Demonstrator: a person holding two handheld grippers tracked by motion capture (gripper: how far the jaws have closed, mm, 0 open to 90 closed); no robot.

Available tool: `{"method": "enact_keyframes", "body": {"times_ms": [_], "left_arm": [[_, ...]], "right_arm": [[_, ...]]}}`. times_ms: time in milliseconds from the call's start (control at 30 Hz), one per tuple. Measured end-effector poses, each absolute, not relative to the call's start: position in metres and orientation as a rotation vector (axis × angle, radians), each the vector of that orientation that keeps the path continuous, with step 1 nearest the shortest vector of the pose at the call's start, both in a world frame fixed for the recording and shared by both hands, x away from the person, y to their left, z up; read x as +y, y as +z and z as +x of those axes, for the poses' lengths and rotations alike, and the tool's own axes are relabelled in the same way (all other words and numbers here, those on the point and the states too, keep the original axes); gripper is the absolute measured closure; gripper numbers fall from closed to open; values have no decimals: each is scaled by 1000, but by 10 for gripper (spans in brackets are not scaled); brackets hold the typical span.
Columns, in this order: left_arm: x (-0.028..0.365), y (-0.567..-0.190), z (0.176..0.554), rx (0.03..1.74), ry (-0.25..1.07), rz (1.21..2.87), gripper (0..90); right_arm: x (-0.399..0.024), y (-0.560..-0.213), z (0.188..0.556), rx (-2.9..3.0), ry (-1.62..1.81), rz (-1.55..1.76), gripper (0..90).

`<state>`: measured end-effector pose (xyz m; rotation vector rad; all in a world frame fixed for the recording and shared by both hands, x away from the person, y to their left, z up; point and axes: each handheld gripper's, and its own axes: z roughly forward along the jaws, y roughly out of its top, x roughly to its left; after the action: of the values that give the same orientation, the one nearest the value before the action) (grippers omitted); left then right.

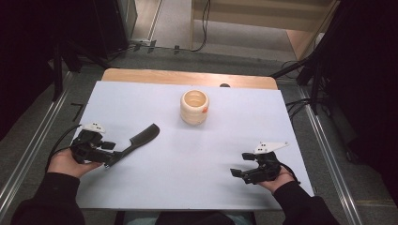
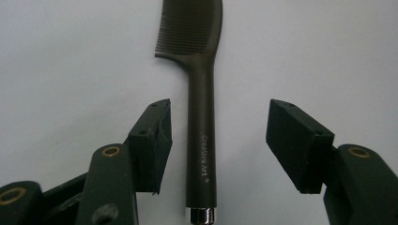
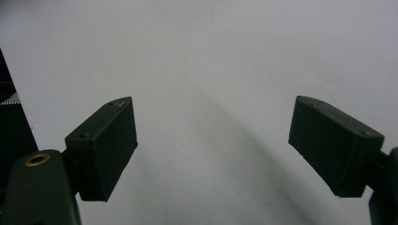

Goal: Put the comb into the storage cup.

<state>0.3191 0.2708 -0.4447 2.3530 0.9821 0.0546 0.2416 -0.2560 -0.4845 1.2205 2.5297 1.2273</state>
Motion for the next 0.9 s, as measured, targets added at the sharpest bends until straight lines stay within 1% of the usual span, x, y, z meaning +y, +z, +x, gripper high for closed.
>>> {"method": "enact_keyframes", "body": {"times_ms": [233, 367, 433, 500, 533, 633, 700, 900], "left_arm": [[271, -450, 320, 991, 43, 2399, 464], [270, -457, 322, 1006, 7, 2410, 513], [270, -459, 322, 1017, 16, 2422, 549], [269, -461, 323, 1018, 25, 2431, 564], [268, -462, 323, 1013, 32, 2450, 604], [265, -466, 323, 1014, 25, 2478, 655], [261, -470, 323, 1006, 33, 2524, 673], [255, -471, 320, 1002, 91, 2549, 710]], "right_arm": [[-256, -485, 241, 2533, 1221, 1218, 138], [-255, -485, 241, 2536, 1217, 1219, 138], [-255, -485, 241, 2538, 1217, 1214, 138], [-255, -485, 241, 2536, 1215, 1217, 138], [-256, -485, 241, 2539, 1213, 1216, 138], [-255, -485, 241, 2538, 1212, 1215, 138], [-255, -485, 241, 2538, 1212, 1216, 138], [-255, -485, 241, 2538, 1211, 1218, 138]]}}
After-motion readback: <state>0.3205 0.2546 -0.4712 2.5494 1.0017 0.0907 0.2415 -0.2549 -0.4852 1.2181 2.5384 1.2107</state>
